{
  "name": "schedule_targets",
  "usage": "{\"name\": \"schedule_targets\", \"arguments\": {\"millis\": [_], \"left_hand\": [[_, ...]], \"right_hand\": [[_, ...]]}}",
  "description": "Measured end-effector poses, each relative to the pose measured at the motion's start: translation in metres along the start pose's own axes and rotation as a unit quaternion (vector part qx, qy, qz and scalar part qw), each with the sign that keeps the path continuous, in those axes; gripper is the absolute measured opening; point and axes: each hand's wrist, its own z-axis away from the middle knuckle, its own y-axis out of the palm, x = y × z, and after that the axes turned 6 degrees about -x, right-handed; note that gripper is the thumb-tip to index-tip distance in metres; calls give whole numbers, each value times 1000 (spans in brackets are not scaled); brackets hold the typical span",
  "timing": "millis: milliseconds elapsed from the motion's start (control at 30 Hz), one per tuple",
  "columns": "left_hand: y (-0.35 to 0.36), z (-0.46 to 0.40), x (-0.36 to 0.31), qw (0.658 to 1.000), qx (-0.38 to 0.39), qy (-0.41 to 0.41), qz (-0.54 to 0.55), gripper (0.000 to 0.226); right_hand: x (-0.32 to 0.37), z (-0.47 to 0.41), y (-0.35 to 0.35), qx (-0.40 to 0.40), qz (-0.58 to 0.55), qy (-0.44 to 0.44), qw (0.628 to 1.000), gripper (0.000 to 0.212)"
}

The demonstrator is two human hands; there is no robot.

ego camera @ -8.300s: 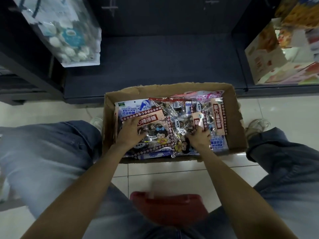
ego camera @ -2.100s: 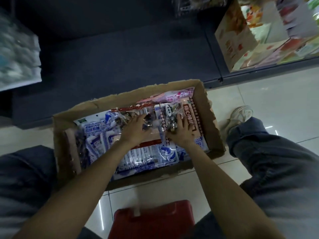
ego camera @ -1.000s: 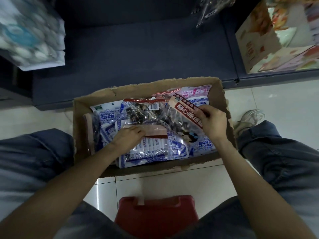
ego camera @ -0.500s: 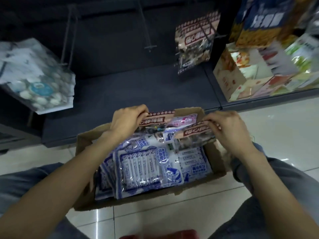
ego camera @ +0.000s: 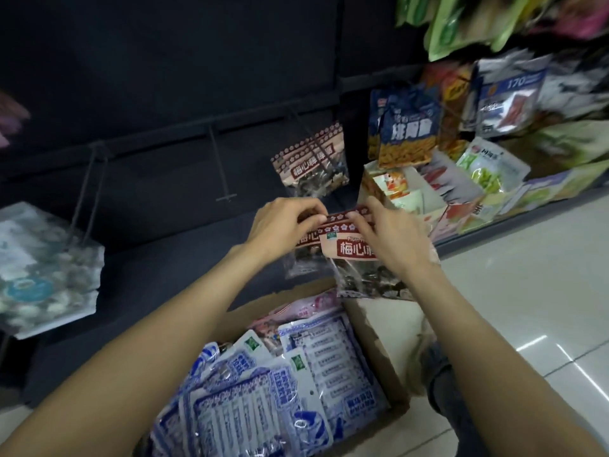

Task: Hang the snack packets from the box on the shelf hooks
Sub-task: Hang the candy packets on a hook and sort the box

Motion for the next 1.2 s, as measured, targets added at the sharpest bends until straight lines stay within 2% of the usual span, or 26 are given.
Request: {"name": "schedule_targets", "arguments": {"millis": [200,333,500,800,933,1033,1100,1200], "left_hand": [[19,-58,8,993,-76,-85,37,5],[32,-79,19,988,-86,-122,28,6],[41,-94,31,983,-126,-129,34,5],[52,-117,43,976,-131,-171,-16,11],[50,-140,52,966,-169,-185,-61,10],[44,-158,59,949,-210,-234,-30,8],[46,-157,59,944,-243,-221,-9,11],[56,-122,48,952,-282,-118,31,12]], "right_hand": [[-23,-56,9,-7,-50,-2,999,32],[-27,-80,30,-27,-30,5,999,32],[-30,-100,53,-35,-17,19,999,36],[-24,-120,65,-8,-6,29,1000,34],[-20,-134,74,-24,-16,50,998,35],[-17,-131,75,-53,-25,54,997,41],[-19,-122,74,-59,-10,33,998,39],[-26,-104,72,-56,-16,-3,998,37]]}}
